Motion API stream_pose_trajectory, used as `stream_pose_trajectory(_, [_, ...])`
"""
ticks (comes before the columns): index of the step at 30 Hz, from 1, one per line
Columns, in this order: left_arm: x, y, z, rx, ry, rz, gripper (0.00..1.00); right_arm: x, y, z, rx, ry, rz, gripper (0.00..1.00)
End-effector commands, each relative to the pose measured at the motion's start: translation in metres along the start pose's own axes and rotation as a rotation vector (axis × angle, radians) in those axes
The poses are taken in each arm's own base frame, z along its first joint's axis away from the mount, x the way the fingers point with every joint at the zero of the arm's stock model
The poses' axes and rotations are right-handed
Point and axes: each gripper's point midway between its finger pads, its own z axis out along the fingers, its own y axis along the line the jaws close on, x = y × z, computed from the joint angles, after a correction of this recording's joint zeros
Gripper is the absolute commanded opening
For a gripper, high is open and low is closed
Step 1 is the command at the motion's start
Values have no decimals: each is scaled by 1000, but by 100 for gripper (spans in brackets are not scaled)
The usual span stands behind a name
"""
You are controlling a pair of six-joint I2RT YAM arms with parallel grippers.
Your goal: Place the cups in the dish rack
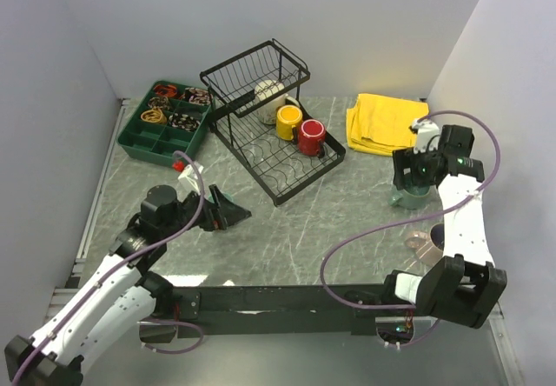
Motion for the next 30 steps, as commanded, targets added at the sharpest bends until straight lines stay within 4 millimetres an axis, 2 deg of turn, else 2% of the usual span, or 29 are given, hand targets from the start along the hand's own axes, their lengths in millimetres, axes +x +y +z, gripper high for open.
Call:
stream_pose_trajectory(1, [2, -13, 10, 104, 30, -2, 96, -49, -29, -7, 126, -158, 119, 95])
stream_pose_trajectory(4, [3, -11, 12, 106, 28, -3, 96, -47, -53, -4, 241, -146, 212, 93])
stream_pose_trajectory(5, [3, -10, 12, 104, 24, -3, 96, -42, -68, -5, 304, -134, 254, 92])
stream_pose_trajectory(8, [6, -8, 12, 103, 29, -6, 96, -29, -91, -2, 355, -101, 300, 87])
stream_pose_trajectory(12, [10, -5, 11, 102, 36, -17, 96, -13, -97, 7, 339, -52, 278, 86])
stream_pose_trajectory(14, [13, -3, 11, 95, 45, -22, 96, -6, -94, 15, 312, -23, 250, 87])
stream_pose_trajectory(18, [15, -3, 11, 97, 58, -35, 96, 4, -89, 38, 240, 33, 247, 79])
stream_pose_trajectory(20, [13, -7, 10, 104, 56, -42, 96, 3, -92, 45, 238, 40, 249, 79])
stream_pose_trajectory(21, [12, -9, 9, 109, 58, -46, 96, 5, -95, 52, 239, 50, 253, 75])
stream_pose_trajectory(26, [8, -26, 3, 167, 49, -94, 96, 10, -102, 69, 238, 72, 251, 75])
stream_pose_trajectory(30, [6, -31, 2, 179, 45, -120, 96, 14, -105, 86, 218, 98, 251, 74])
